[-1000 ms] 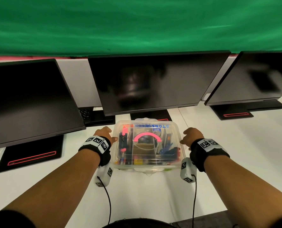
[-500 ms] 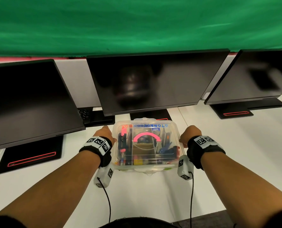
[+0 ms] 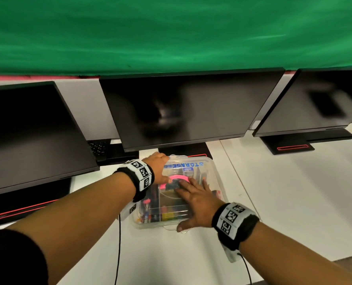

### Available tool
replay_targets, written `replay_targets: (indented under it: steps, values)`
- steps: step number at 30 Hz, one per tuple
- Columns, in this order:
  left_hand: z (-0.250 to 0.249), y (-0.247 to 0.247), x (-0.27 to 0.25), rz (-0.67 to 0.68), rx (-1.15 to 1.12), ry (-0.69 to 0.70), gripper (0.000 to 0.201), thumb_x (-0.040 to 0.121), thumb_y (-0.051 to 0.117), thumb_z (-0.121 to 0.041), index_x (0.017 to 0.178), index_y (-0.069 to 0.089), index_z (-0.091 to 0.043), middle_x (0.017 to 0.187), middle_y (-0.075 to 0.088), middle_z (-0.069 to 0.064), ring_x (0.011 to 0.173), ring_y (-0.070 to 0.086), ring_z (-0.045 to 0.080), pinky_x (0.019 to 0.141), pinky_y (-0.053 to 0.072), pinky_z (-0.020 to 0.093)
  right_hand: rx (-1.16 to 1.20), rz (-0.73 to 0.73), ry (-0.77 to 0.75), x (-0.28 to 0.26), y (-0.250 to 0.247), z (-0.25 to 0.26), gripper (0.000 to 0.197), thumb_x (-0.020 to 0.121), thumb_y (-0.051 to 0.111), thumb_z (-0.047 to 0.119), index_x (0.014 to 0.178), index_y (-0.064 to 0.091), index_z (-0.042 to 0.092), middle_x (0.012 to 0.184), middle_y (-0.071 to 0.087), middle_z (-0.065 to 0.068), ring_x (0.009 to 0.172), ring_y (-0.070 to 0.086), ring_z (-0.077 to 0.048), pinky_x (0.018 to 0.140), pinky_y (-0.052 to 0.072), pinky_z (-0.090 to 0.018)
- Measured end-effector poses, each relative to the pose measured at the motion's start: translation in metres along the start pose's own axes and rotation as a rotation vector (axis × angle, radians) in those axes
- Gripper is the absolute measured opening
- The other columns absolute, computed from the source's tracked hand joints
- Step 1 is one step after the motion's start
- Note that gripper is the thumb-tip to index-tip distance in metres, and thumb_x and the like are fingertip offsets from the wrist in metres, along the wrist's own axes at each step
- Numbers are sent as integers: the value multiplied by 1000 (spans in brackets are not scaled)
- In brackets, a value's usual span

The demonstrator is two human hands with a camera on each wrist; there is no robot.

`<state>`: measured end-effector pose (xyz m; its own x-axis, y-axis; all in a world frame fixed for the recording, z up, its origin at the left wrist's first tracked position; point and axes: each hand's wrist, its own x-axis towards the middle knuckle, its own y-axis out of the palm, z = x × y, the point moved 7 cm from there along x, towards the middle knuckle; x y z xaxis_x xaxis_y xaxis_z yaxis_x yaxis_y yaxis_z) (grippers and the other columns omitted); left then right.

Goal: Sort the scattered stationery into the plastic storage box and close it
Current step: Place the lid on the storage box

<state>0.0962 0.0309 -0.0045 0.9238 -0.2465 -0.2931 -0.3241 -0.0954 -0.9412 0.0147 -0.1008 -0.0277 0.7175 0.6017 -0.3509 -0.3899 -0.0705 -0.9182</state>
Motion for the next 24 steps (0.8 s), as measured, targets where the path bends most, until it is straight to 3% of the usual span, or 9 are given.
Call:
replay_targets:
  steps: [3, 7, 10, 14, 19, 22, 24]
  values:
    - [-8, 10, 12, 82, 11, 29, 97, 77, 70, -47, 149, 16, -11, 158, 17, 6, 146, 18, 22, 120, 16, 29, -18, -17, -15, 0, 10, -3, 109, 67, 58, 73, 149, 1, 31, 160, -5, -1, 145, -17, -28, 113, -12, -63]
    - [-5, 15, 22, 119, -15, 10, 105, 72, 75, -44, 150, 13, -11, 158, 16, 6, 145, 22, 22, 120, 20, 30, -77, -51, -71, -1, 12, -3, 104, 71, 58, 67, 150, 4, 25, 160, -8, -6, 136, -28, -25, 105, -25, -50]
    - [-4, 16, 25, 110, -41, 7, 105, 68, 79, -43, 148, 18, -12, 153, 26, 4, 139, 32, 21, 116, 28, 31, -85, -59, -101, -2, 11, -2, 100, 75, 57, 64, 150, 6, 21, 160, -5, -8, 142, -20, -28, 105, -25, -48]
    - [-3, 18, 31, 104, -39, -6, 107, 66, 81, -42, 148, 19, -14, 150, 30, 3, 138, 32, 21, 115, 29, 31, -118, -62, -114, 0, 13, -1, 95, 77, 54, 62, 150, 11, 17, 160, 1, -10, 147, -8, -33, 103, -28, -51]
    - [-2, 16, 41, 165, -68, -24, 106, 58, 86, -39, 144, 26, -21, 139, 43, 4, 129, 41, 24, 109, 37, 35, -151, 14, -130, 1, 26, -3, 92, 71, 44, 68, 143, 29, 12, 153, 29, -17, 143, 23, -37, 104, -28, -51]
    - [-1, 16, 41, 167, -75, -29, 107, 59, 86, -37, 145, 24, -21, 141, 40, 4, 131, 38, 24, 110, 35, 35, -155, -70, -137, 3, 21, -2, 92, 77, 48, 63, 148, 18, 13, 158, 12, -14, 147, 6, -32, 103, -34, -53]
    - [-1, 17, 37, 152, -52, -14, 108, 64, 82, -40, 149, 18, -19, 147, 32, 4, 136, 32, 25, 113, 30, 34, -139, -85, -137, 1, 17, -1, 93, 76, 47, 63, 149, 16, 15, 159, 9, -12, 148, 2, -30, 100, -30, -52]
